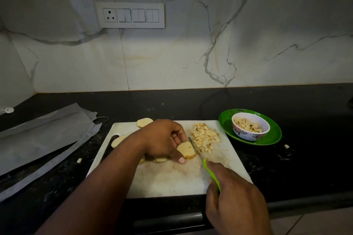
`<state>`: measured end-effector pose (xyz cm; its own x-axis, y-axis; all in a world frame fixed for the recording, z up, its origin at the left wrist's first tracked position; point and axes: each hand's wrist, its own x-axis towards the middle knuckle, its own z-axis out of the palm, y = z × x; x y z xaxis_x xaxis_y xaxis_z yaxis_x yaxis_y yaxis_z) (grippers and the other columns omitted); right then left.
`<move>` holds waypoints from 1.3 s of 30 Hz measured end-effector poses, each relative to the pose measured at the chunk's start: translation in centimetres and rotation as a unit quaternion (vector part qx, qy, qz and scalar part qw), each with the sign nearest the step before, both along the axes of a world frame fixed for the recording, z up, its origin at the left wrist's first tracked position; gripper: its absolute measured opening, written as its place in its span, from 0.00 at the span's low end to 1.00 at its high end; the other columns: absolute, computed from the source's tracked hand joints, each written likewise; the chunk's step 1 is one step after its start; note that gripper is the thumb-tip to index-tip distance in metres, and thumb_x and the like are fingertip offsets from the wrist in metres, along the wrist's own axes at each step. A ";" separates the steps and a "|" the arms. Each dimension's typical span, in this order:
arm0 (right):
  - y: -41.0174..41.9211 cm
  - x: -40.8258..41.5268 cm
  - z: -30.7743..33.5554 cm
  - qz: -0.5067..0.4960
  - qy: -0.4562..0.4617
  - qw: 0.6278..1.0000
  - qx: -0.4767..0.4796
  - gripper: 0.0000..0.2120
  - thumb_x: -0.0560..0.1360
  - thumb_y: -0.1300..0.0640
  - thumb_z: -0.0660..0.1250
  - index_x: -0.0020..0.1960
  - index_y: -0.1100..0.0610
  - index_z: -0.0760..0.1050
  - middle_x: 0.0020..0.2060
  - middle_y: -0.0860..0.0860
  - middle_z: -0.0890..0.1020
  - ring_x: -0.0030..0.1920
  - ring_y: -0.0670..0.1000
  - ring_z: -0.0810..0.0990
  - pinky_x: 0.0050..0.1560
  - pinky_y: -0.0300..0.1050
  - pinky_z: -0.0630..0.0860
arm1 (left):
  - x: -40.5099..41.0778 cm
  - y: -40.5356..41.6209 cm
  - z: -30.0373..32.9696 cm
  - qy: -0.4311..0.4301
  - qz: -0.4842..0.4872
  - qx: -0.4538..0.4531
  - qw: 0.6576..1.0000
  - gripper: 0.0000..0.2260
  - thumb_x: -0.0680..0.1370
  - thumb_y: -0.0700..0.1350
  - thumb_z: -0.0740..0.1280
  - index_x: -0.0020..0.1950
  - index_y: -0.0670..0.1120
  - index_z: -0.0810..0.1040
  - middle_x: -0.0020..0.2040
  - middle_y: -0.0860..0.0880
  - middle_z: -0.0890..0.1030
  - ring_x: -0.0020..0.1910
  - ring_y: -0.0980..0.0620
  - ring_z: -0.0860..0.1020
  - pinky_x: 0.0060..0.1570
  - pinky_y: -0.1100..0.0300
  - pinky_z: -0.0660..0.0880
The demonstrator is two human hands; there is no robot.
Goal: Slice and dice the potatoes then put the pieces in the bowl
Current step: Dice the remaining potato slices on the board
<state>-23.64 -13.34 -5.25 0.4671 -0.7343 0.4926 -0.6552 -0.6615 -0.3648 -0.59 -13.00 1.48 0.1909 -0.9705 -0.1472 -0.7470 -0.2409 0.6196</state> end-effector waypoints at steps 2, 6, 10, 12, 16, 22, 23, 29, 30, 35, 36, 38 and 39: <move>0.1 0.0 0.2 0.003 0.002 1.000 0.005 0.23 0.62 0.52 0.68 0.57 0.45 0.82 0.38 0.41 0.83 0.33 0.48 0.81 0.26 0.41 0.75 | 0.1 0.0 0.0 0.001 -0.004 0.000 1.000 0.21 0.66 0.47 0.85 0.55 0.54 0.83 0.49 0.55 0.84 0.47 0.56 0.82 0.53 0.57 0.83; 0.2 -0.1 0.5 0.007 0.017 1.000 0.019 0.23 0.63 0.52 0.68 0.58 0.44 0.82 0.39 0.41 0.83 0.33 0.47 0.81 0.26 0.40 0.74 | 0.1 0.2 0.3 -0.032 -0.002 0.006 0.999 0.25 0.65 0.52 0.85 0.59 0.56 0.81 0.53 0.57 0.81 0.48 0.57 0.80 0.49 0.60 0.81; 0.4 -0.2 1.1 0.013 0.030 0.999 0.041 0.23 0.63 0.52 0.68 0.58 0.44 0.81 0.38 0.41 0.82 0.32 0.47 0.81 0.25 0.41 0.74 | -0.3 0.1 0.1 -0.084 -0.006 -0.011 0.996 0.34 0.64 0.57 0.85 0.68 0.57 0.79 0.62 0.59 0.77 0.53 0.58 0.76 0.56 0.61 0.76; 0.5 -0.2 1.3 0.014 0.040 0.998 0.041 0.24 0.62 0.52 0.68 0.58 0.44 0.81 0.37 0.42 0.83 0.31 0.48 0.81 0.25 0.42 0.75 | -0.6 0.0 0.0 -0.077 -0.016 -0.013 0.997 0.31 0.65 0.56 0.84 0.67 0.55 0.81 0.58 0.60 0.79 0.52 0.59 0.77 0.55 0.62 0.76; 0.9 -0.3 1.5 0.015 0.096 0.993 0.061 0.25 0.64 0.51 0.66 0.61 0.44 0.79 0.38 0.42 0.82 0.32 0.48 0.81 0.27 0.43 0.76 | -0.3 -0.5 -0.5 -0.031 0.012 -0.015 0.999 0.24 0.64 0.52 0.85 0.59 0.53 0.86 0.49 0.57 0.84 0.48 0.57 0.82 0.51 0.59 0.82; 1.4 -0.3 3.4 0.053 0.117 0.990 0.060 0.24 0.80 0.45 0.53 0.75 0.39 0.53 0.55 0.44 0.80 0.54 0.48 0.80 0.44 0.42 0.67 | 0.0 -0.9 -1.0 0.001 0.029 -0.011 1.000 0.22 0.62 0.52 0.87 0.53 0.53 0.86 0.48 0.55 0.85 0.49 0.55 0.83 0.54 0.53 0.84; 1.3 -0.2 3.5 0.054 0.134 0.988 0.063 0.24 0.80 0.45 0.53 0.75 0.40 0.52 0.55 0.44 0.80 0.54 0.48 0.80 0.43 0.42 0.66 | -0.1 -0.9 -1.0 0.002 0.029 -0.011 1.000 0.22 0.62 0.52 0.87 0.53 0.53 0.86 0.48 0.55 0.85 0.49 0.55 0.83 0.55 0.52 0.84; 1.0 -0.2 3.4 0.026 0.138 0.987 0.073 0.25 0.79 0.45 0.54 0.75 0.39 0.55 0.49 0.47 0.82 0.50 0.50 0.81 0.47 0.43 0.73 | -0.2 -0.9 -1.0 0.015 0.041 0.001 0.999 0.22 0.63 0.51 0.86 0.54 0.53 0.85 0.49 0.55 0.85 0.50 0.55 0.82 0.57 0.50 0.83; 1.1 -0.2 3.6 0.022 0.133 0.989 0.065 0.25 0.79 0.45 0.55 0.75 0.39 0.57 0.49 0.47 0.82 0.49 0.50 0.82 0.47 0.43 0.74 | -0.2 -0.9 -1.0 0.017 0.044 0.004 0.999 0.22 0.63 0.51 0.86 0.54 0.53 0.85 0.50 0.55 0.85 0.51 0.55 0.82 0.57 0.50 0.83; 0.8 0.5 4.5 0.024 0.138 0.990 0.036 0.23 0.79 0.45 0.54 0.74 0.41 0.59 0.52 0.46 0.82 0.51 0.49 0.81 0.50 0.44 0.76 | -0.3 -1.0 -1.0 0.020 0.058 0.008 0.998 0.22 0.61 0.50 0.87 0.52 0.53 0.85 0.49 0.55 0.85 0.50 0.56 0.83 0.58 0.51 0.83; 0.8 0.6 4.7 0.028 0.146 0.988 0.035 0.23 0.79 0.46 0.54 0.74 0.41 0.60 0.53 0.47 0.82 0.52 0.50 0.81 0.51 0.44 0.76 | -0.4 -1.0 -1.1 0.022 0.061 0.008 0.998 0.22 0.61 0.50 0.87 0.52 0.52 0.85 0.48 0.55 0.86 0.50 0.56 0.83 0.58 0.51 0.83; 0.8 0.9 4.9 0.035 0.157 0.986 0.039 0.23 0.79 0.46 0.55 0.73 0.42 0.61 0.54 0.48 0.82 0.53 0.51 0.81 0.52 0.45 0.76 | -0.6 -1.0 -1.1 0.020 0.066 0.008 0.998 0.21 0.62 0.50 0.87 0.51 0.52 0.85 0.49 0.55 0.85 0.50 0.55 0.82 0.57 0.52 0.82; 0.8 1.1 4.9 0.038 0.159 0.986 0.040 0.23 0.78 0.46 0.55 0.73 0.42 0.62 0.54 0.48 0.82 0.53 0.52 0.81 0.52 0.45 0.77 | -0.6 -1.0 -1.1 0.018 0.068 0.007 0.997 0.20 0.63 0.50 0.86 0.52 0.52 0.85 0.49 0.55 0.85 0.51 0.54 0.82 0.56 0.53 0.82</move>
<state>-22.58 -12.58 -0.40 0.6434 -0.7218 0.2552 -0.6948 -0.6905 -0.2014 -1.23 -14.03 0.41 0.3151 -0.9337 -0.1699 -0.6843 -0.3476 0.6410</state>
